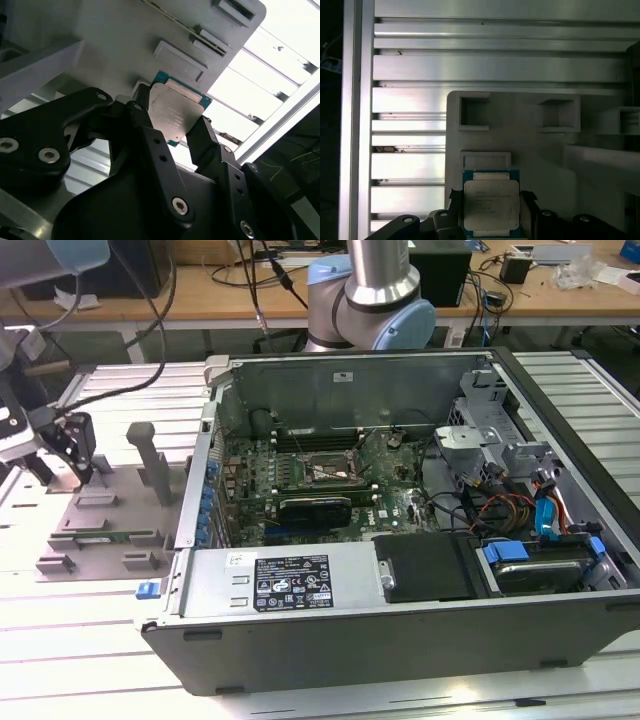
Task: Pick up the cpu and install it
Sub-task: 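Pick up the cpu and move it towards the insertion slot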
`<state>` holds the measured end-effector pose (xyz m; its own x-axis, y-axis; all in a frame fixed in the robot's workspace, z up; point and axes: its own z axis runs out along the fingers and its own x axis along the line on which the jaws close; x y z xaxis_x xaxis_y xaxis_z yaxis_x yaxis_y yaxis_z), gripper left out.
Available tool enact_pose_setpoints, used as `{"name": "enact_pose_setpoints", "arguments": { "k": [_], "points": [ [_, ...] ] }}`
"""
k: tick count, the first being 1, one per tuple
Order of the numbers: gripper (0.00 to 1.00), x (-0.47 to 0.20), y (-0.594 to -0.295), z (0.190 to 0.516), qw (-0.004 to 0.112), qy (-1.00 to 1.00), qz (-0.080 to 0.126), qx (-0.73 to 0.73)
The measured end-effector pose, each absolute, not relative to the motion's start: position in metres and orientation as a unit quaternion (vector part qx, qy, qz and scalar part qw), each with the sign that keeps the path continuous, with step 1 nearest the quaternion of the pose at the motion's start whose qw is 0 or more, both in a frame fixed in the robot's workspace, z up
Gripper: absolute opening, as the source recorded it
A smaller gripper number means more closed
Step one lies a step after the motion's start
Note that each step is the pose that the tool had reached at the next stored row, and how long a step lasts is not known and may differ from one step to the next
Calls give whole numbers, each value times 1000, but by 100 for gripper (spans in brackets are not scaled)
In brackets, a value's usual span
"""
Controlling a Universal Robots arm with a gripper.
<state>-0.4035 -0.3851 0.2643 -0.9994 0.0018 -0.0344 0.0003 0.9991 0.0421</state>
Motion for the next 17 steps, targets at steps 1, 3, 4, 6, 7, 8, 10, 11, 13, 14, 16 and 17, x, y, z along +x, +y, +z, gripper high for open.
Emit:
{"name": "enact_pose_setpoints", "arguments": {
  "k": [1, 3, 4, 6, 7, 8, 10, 11, 13, 14, 16, 17],
  "points": [
    [54, -404, -385, 267, 17, 1000, 21, 1],
    [54, -404, -385, 281, 17, 1000, 21, 1],
    [54, -403, -385, 284, 17, 1000, 21, 1],
    [54, -403, -385, 293, 17, 1000, 21, 1],
    [54, -403, -385, 297, 17, 1000, 21, 1],
    [54, -403, -385, 301, 17, 1000, 21, 1],
    [54, -403, -385, 308, 17, 1000, 21, 1],
    [54, -403, -385, 311, 17, 1000, 21, 1],
    [54, -403, -385, 339, 17, 1000, 21, 1],
    [54, -403, -385, 350, 17, 1000, 21, 1],
    [54, -403, -385, 375, 17, 1000, 21, 1],
    [54, -403, -385, 385, 17, 1000, 21, 1]
  ]
}}
